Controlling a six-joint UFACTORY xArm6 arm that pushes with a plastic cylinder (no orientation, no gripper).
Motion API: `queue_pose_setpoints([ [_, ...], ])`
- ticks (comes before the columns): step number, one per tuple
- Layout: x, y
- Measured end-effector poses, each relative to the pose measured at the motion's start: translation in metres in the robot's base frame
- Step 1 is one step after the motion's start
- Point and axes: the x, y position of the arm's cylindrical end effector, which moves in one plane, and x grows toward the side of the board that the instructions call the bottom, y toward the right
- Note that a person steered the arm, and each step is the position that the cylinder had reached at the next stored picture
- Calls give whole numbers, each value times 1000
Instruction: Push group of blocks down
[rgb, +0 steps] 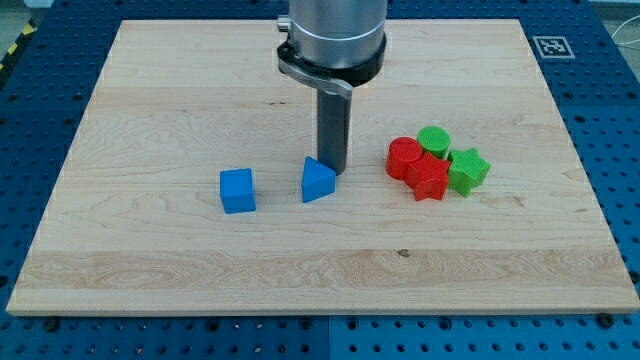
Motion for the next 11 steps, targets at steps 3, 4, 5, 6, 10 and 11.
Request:
queue_pose_setpoints([
  [3,2,-16],
  [4,-39,-17],
  [5,-71,-16],
  [6,-102,10],
  [10,-98,124],
  [11,-70,103],
])
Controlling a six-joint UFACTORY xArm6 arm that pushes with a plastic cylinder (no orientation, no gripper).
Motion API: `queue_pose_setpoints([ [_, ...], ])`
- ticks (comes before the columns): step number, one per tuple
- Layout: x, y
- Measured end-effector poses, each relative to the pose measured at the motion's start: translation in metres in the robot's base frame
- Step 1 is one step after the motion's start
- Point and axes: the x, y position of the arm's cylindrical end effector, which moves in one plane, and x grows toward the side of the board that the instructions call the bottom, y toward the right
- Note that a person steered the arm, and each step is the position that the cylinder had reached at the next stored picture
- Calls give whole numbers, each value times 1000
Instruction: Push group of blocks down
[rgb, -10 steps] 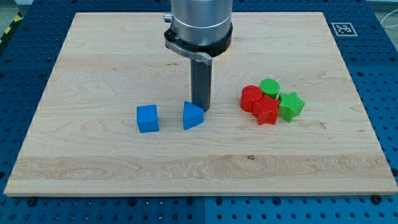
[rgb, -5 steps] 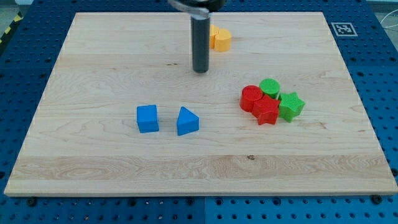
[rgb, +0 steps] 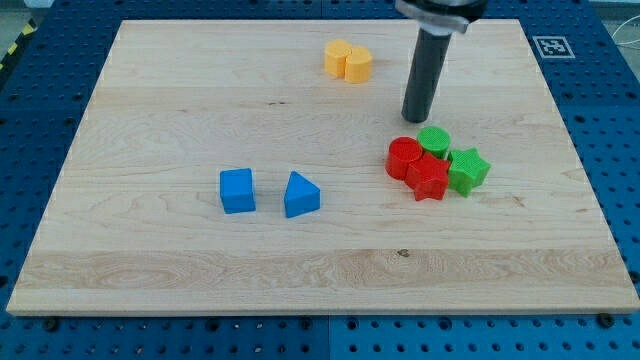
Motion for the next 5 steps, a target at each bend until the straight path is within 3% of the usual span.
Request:
queue_pose_setpoints([
  [2,15,10],
  [5,71,41],
])
